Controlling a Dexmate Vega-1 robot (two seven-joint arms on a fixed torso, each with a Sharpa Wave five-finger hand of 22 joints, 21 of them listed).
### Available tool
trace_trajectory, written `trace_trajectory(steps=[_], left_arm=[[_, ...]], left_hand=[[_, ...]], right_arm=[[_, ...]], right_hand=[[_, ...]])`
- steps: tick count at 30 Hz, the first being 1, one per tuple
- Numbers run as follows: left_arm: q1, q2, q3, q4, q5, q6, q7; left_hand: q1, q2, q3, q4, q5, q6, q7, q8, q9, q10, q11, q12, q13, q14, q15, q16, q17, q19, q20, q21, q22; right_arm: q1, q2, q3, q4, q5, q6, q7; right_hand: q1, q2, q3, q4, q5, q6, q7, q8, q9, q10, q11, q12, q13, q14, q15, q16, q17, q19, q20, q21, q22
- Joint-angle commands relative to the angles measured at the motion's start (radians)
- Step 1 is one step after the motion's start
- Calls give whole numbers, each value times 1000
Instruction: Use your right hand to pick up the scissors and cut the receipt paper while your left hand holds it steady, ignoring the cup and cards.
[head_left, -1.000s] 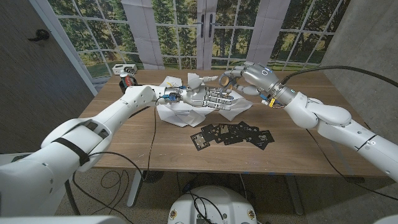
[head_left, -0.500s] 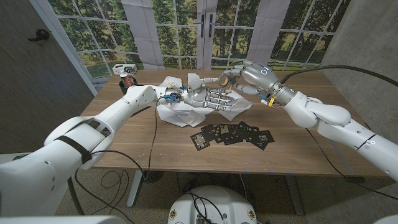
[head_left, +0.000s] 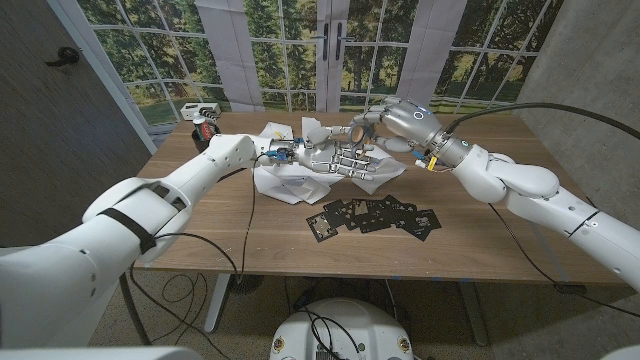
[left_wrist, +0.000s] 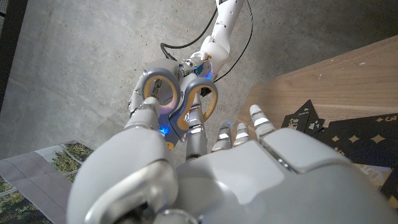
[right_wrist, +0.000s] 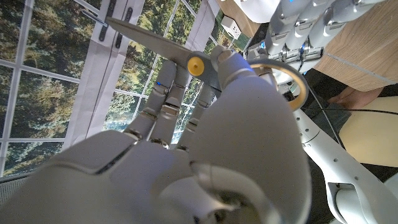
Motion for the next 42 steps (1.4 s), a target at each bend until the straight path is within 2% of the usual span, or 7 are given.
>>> trace_trajectory(steps=[1,11,24,35,42], left_arm=[[-32,-13,43,49,-15,-20,-16],[-22,-13,29,52,-15,-21,-16],[-13,-18,11,66,-12,-20,-16],[-33,-26,41,95,-29,-36,-16],[-38,-21,41,85,-7,-55,-9]], left_hand=[[-2,5,5,4,4,3,-1,-2,1,0,-5,4,2,4,2,6,4,10,2,0,5],[-1,6,6,3,4,11,2,-1,2,0,-14,4,3,4,1,6,4,10,1,-1,5],[1,6,8,1,5,9,4,-3,2,0,-11,5,3,5,1,6,4,10,2,-2,5],[1,4,8,-1,8,5,4,-6,2,0,-10,5,3,6,1,6,4,8,2,-3,5],[11,10,15,-6,17,15,9,-3,3,-1,-7,6,3,5,0,5,4,8,1,-3,6]], right_arm=[[13,8,-13,1,-15,-7,16],[22,11,-20,4,-9,-18,35],[30,0,-16,14,19,-13,63],[31,-13,-6,18,27,-16,74],[35,-22,-2,21,37,-9,88]], right_hand=[[2,13,29,22,5,6,-3,0,6,36,-26,5,3,106,-237,7,4,-5,-88,14,0],[1,10,33,23,5,6,-3,0,6,35,-27,2,2,109,-237,6,1,-12,-88,29,-2],[-2,6,37,23,8,4,-3,-1,6,36,-27,4,5,110,-237,7,3,-16,-90,41,-4],[-3,5,40,23,8,0,-3,-2,6,33,-27,0,1,110,-237,6,0,-18,-92,47,-5],[3,18,39,24,-16,-16,-8,-3,7,7,-30,-2,16,92,-237,2,-4,-42,-102,57,-3]])
